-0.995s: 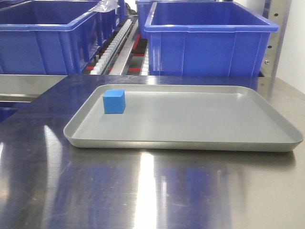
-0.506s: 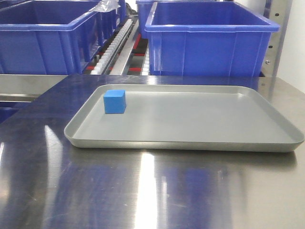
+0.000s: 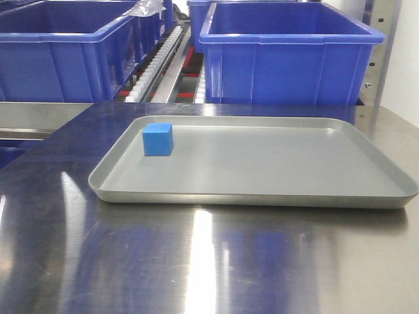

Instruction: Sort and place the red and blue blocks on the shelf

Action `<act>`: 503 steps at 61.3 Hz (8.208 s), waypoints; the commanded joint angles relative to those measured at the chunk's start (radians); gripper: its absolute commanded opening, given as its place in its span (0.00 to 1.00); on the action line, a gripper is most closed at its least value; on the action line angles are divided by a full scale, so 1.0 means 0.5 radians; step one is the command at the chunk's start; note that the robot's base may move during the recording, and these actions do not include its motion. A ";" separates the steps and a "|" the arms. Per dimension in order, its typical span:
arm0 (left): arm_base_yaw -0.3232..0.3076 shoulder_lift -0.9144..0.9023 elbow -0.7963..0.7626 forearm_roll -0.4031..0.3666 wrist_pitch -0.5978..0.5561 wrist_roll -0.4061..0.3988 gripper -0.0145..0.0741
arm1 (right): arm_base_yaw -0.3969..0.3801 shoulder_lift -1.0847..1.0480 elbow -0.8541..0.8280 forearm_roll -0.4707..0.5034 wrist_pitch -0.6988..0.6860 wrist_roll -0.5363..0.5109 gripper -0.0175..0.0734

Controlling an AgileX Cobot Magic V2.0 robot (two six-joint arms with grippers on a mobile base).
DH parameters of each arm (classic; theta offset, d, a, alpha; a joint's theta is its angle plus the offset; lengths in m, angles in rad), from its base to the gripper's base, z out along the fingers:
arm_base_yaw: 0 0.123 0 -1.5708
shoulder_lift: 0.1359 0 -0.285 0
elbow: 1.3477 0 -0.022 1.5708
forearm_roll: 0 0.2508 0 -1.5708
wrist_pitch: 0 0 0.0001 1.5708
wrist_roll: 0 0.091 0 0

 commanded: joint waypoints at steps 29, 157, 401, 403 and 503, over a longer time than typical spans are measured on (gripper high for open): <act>0.008 -0.050 0.068 -0.013 -0.170 -0.010 0.32 | -0.011 0.004 -0.058 -0.008 -0.186 -0.004 0.26; -0.271 2.122 -1.947 0.074 0.999 0.017 0.32 | -0.011 0.004 -0.058 -0.008 -0.186 -0.004 0.26; -0.659 3.503 -3.088 -0.069 1.158 -0.169 0.31 | -0.011 0.004 -0.058 -0.008 -0.186 -0.004 0.26; -0.633 3.458 -3.088 -0.069 1.169 -0.155 0.31 | -0.011 0.004 -0.058 -0.008 -0.186 -0.004 0.26; -0.288 0.912 -0.989 0.187 0.765 -0.071 0.31 | -0.011 0.004 -0.058 -0.008 -0.186 -0.004 0.26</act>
